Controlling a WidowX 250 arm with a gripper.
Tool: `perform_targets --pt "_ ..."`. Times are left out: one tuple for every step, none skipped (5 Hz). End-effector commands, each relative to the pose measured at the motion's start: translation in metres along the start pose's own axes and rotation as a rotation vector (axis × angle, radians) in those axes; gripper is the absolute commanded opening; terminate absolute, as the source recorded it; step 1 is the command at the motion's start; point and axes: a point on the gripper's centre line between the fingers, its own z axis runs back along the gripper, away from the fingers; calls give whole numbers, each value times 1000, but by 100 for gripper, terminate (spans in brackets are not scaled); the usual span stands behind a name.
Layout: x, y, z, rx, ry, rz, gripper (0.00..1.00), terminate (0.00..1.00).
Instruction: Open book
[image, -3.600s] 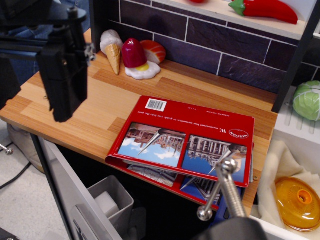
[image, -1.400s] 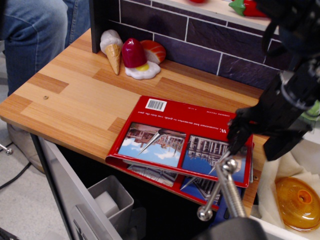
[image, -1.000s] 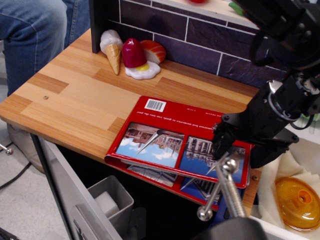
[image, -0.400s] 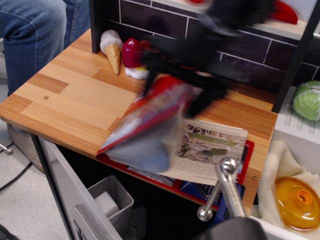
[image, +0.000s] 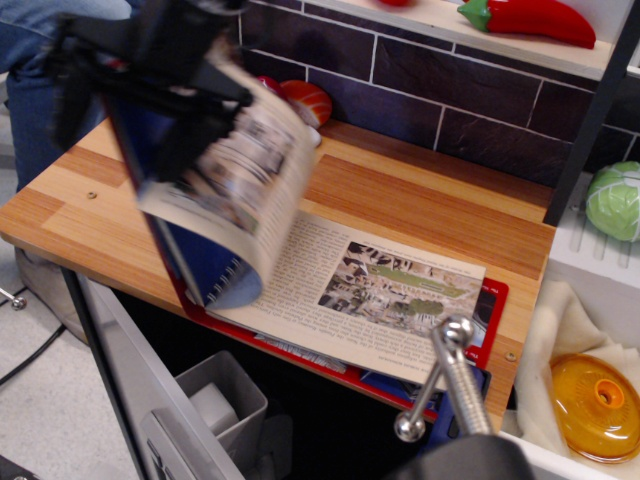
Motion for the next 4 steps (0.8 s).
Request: perform_targets --pt "32 35 -17 60 -65 170 100 0" --pt "63 45 -33 46 -50 164 100 0" --pt "80 49 -60 -15 -4 9 100 0" --pt "80 49 -60 -15 -4 9 100 100"
